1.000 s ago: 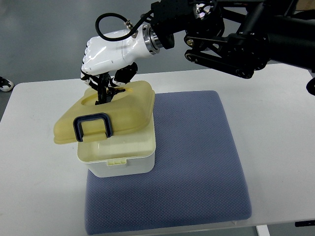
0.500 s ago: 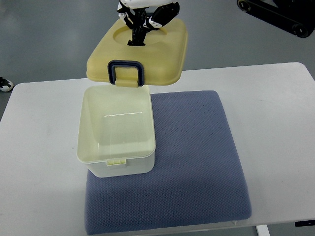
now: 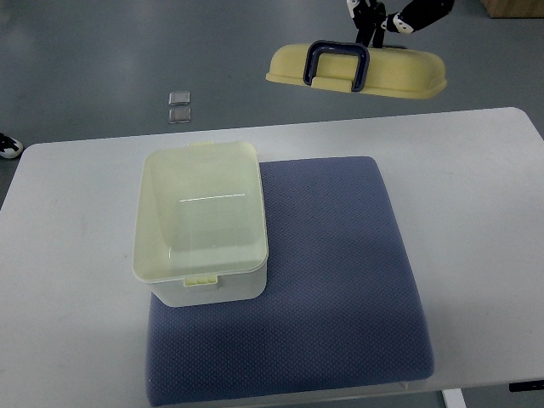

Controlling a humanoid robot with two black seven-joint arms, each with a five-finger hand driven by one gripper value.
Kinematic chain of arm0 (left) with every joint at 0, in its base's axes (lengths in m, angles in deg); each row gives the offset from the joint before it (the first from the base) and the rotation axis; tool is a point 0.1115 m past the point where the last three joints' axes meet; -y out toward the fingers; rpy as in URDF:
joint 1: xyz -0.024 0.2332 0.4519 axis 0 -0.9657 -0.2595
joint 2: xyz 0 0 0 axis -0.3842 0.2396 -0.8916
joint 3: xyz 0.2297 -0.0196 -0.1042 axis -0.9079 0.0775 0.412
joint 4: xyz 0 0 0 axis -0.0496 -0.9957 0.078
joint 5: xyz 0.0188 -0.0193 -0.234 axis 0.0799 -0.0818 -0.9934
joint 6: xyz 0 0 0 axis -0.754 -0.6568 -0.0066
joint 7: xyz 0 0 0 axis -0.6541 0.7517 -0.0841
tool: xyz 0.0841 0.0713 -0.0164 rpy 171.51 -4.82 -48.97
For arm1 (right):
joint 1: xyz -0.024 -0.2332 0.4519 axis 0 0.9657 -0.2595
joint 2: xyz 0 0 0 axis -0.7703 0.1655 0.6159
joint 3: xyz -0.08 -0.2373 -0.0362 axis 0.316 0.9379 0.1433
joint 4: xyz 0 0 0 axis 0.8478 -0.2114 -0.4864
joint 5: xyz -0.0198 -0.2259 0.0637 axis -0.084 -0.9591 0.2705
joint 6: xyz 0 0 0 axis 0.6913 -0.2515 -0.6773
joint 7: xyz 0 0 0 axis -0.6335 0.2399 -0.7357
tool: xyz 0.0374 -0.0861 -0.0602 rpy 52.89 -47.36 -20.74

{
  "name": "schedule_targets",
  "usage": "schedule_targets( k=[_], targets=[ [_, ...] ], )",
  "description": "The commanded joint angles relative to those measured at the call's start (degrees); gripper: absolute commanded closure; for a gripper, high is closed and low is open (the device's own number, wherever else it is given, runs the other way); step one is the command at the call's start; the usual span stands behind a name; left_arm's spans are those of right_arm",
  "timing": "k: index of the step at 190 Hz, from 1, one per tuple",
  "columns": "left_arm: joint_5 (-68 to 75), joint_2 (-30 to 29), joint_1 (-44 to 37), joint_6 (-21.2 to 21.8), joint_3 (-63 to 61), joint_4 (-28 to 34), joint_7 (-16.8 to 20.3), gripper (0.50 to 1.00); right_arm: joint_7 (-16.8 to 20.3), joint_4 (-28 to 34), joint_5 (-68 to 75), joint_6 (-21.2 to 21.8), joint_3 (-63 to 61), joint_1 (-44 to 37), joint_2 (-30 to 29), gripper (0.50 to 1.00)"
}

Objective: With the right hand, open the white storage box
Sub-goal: 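Carry the lid beside the box and lower it onto the cushion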

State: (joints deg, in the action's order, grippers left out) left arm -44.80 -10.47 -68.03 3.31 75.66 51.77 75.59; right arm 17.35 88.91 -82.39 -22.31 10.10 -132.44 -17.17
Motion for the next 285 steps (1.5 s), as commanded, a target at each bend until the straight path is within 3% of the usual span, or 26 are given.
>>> schedule_targets(
  k=[1, 38, 85, 227, 285],
  targets=[
    [0.0, 0.0, 0.0, 0.0, 0.0, 0.04, 0.0, 0.5, 0.0, 0.08, -0.01, -2.14, 0.0, 3.69, 1.61, 1.0],
    [0.0, 0.0, 0.0, 0.0, 0.0, 0.04, 0.0, 0.5, 0.0, 0.08, -0.45, -7.94, 0.0, 10.64, 1.35, 1.0],
    [0.0, 0.0, 0.0, 0.0, 0.0, 0.04, 0.0, 0.5, 0.0, -0.01, -0.8, -11.37, 0.09, 16.62, -0.23, 1.0],
    [0.0, 0.0, 0.0, 0.0, 0.0, 0.04, 0.0, 0.5, 0.0, -2.47, -2.56, -17.96, 0.79, 26.02, -7.53, 1.0],
    [0.0, 0.0, 0.0, 0.0, 0.0, -0.05, 0.0, 0.5, 0.0, -3.61, -2.83, -18.75, 0.62, 28.75, -10.78, 1.0]
  ],
)
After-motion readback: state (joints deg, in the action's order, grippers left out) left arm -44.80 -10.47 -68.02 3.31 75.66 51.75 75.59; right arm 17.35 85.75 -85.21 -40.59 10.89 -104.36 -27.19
